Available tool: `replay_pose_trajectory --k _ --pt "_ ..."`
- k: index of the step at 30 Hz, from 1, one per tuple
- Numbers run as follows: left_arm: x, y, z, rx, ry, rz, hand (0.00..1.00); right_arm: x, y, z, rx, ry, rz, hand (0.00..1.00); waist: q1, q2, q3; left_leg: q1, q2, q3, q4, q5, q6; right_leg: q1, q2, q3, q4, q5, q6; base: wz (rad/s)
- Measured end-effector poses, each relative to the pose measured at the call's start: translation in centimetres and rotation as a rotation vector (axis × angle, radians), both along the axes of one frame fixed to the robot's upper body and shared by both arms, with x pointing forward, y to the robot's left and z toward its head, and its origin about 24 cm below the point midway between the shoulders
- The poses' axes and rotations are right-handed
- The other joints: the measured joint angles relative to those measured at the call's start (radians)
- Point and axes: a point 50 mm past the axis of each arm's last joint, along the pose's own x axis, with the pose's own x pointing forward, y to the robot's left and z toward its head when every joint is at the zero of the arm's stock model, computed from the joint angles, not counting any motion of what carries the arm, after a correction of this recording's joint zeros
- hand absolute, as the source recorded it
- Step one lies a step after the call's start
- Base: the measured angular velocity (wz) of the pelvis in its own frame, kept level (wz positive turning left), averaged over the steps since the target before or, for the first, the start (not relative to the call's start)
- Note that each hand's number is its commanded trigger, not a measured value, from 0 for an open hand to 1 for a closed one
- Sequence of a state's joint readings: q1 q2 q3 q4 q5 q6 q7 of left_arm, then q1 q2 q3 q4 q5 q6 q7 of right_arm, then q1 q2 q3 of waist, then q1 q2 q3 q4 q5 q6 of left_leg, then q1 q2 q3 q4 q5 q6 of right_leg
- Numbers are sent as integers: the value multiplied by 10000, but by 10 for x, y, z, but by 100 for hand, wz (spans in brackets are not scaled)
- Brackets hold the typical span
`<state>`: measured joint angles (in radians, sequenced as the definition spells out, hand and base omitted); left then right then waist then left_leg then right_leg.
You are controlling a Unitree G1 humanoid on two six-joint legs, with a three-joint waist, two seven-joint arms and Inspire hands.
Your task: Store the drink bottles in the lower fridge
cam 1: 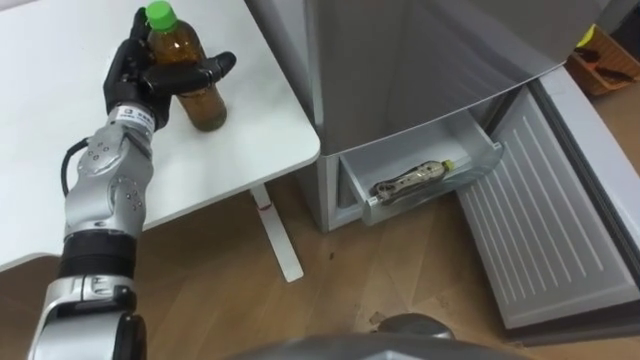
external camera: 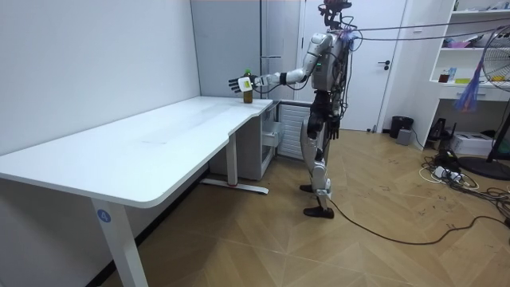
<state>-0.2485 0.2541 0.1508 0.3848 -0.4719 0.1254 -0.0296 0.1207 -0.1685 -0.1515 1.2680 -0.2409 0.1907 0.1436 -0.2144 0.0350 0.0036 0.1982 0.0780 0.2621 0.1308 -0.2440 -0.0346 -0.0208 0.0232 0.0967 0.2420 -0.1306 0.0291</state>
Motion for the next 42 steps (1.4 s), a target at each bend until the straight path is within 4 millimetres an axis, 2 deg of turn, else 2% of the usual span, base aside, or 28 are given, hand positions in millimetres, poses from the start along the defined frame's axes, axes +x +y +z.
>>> replay_pose_trajectory --k 12,16,23,42 --pt "2 0 3 -230 -111 19 100 1 0 0 1 -59 10 0 -24 -12 -3 33 -2 0 -10 -1 -1 24 1 14 -7 1 -1 0" --pt "2 -3 0 -235 29 -94 100 -5 0 0 7 28 -11 0 -26 -16 0 33 -1 0 -11 -1 -1 36 1 11 -31 1 -1 0" --pt "3 -9 -2 -190 110 -442 100 -7 0 0 37 55 -13 0 -31 -4 52 31 0 2 -24 -2 -2 30 6 13 -44 0 0 0" --pt "2 -9 -3 -216 159 -455 100 -7 1 0 35 68 93 0 -11 3 29 0 5 -10 -23 -4 -3 17 5 2 -44 1 -1 0"
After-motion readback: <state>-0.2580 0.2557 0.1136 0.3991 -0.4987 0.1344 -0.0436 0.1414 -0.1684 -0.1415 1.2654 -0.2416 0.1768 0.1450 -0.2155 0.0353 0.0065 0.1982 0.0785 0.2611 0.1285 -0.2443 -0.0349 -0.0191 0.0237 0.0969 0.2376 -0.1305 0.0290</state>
